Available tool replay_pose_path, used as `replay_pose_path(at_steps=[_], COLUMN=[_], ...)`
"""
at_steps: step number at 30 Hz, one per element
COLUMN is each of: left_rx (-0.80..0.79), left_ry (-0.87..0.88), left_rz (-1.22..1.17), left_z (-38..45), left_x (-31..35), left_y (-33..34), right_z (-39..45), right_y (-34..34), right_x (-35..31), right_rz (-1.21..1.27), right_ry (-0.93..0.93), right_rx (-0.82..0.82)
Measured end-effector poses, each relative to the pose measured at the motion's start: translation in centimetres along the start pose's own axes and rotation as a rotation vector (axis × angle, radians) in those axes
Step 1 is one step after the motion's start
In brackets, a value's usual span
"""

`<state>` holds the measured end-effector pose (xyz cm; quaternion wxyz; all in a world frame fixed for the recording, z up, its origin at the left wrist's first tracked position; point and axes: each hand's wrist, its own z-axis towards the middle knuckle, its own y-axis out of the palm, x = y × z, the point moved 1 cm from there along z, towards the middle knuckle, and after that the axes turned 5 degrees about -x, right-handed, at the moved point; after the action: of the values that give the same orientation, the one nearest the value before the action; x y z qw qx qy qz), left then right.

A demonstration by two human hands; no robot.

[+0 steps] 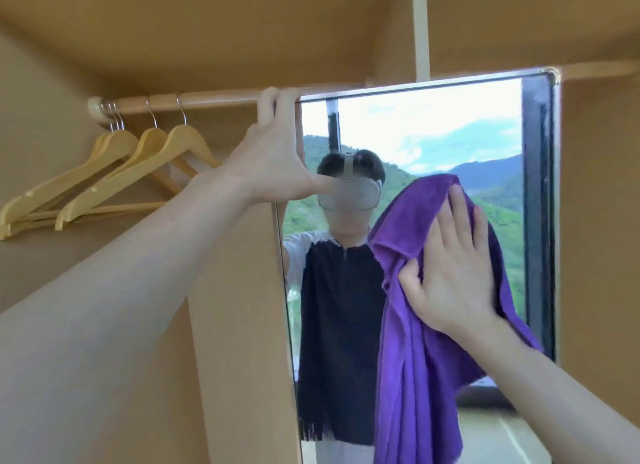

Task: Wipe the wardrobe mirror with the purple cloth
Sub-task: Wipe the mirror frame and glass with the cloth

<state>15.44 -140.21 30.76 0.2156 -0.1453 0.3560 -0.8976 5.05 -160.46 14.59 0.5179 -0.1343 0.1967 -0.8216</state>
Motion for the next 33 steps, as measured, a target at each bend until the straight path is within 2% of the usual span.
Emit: replay_pose_path(at_steps=[2, 4, 8, 10, 12, 16, 19, 22, 26, 28, 33], left_rx=[0.025, 0.055, 0.1, 0.116, 0.126, 0.131, 0.147, 0.155, 0.144, 0.132, 0.096], left_ry=[-0.027, -0.052, -0.039, -0.034, -0.029, -0.035, -0.027, -0.028, -0.064, -0.074, -0.11], left_rz=[0.075, 0.1, 0.093, 0.099, 0.105, 0.113, 0.132, 0.152, 0.16, 0.155, 0.186], left_z=[0.1, 0.3, 0.2, 0.1, 0.0, -0.5, -0.9, -1.2, -1.1, -1.2, -1.3], left_x=[0.2, 0.1, 0.1, 0.0, 0.1, 0.8, 1.4, 1.7, 2.0, 2.1, 2.2], left_y=[0.4, 0.7, 0.9, 0.9, 0.8, 0.5, 0.3, 0.3, 0.3, 0.3, 0.0], right_z=[0.7, 1.1, -0.5, -2.1, -3.5, -3.8, -2.0, 1.2, 5.2, 5.7, 1.8], right_y=[-0.5, -0.6, 1.1, 2.0, 2.4, 1.1, -0.2, -1.3, -2.9, -3.3, -0.5], right_x=[-1.8, -4.1, -6.6, -5.1, -2.3, 5.0, 8.6, 9.1, 6.3, 4.6, 3.7], right_rz=[0.014, 0.029, 0.016, -0.014, -0.024, -0.02, 0.036, 0.055, 0.095, 0.068, -0.028], right_ry=[0.056, 0.013, -0.32, -0.396, -0.334, -0.085, -0.067, -0.063, -0.024, -0.079, -0.415], right_rx=[-0.001, 0.021, 0.001, -0.021, -0.039, -0.044, -0.009, 0.042, 0.105, 0.095, 0.007])
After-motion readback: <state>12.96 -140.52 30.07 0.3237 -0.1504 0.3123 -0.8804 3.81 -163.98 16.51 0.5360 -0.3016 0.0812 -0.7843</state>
